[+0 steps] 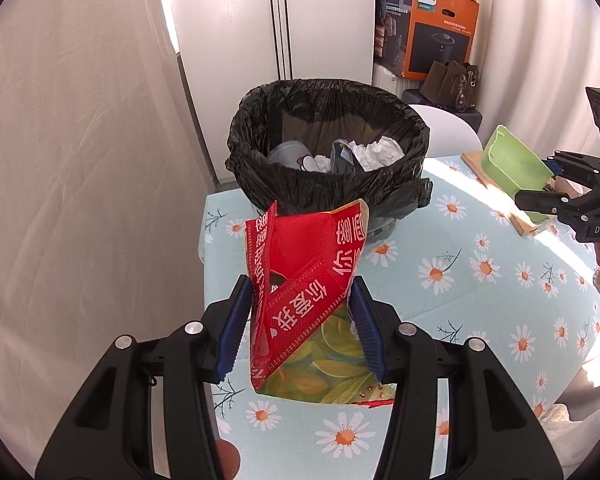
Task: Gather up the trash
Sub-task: 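Carry the green piece and red wrapper over the bin with both tools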
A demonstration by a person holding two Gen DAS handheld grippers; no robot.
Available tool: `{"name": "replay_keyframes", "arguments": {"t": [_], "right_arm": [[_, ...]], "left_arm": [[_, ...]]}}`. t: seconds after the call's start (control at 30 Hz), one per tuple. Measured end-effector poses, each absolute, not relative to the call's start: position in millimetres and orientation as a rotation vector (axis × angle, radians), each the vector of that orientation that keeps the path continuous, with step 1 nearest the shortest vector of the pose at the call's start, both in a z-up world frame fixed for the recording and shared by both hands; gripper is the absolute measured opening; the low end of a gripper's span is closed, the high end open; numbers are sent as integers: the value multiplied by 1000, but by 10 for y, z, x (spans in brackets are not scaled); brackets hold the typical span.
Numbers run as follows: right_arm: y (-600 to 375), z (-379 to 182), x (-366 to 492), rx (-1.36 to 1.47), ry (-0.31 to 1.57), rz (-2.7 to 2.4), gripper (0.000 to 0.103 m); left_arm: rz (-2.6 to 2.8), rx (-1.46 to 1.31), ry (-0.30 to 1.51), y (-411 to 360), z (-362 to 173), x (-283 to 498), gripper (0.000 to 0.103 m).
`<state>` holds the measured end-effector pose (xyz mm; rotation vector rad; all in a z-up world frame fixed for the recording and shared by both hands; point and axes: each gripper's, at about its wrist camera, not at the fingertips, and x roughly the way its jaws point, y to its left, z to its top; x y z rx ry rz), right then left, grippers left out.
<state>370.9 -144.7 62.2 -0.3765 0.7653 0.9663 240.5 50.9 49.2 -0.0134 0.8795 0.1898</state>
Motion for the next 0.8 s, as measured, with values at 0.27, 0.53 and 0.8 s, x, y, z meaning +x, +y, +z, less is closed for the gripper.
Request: {"name": "replay_keyframes", "arguments": {"t": [0.27,0.53,0.8], "right_arm": [[-1249,1057,3910,-298,685,967,61],[-1019,1305,4154,-249,645,990,61],[-797,1279,4412,-204,656,1021,61]], "left_arm": [[127,-8,776,476,859,2687,51],[84,-18,747,473,945,3062,52],[38,-53,749,535,849,3438,52]]}}
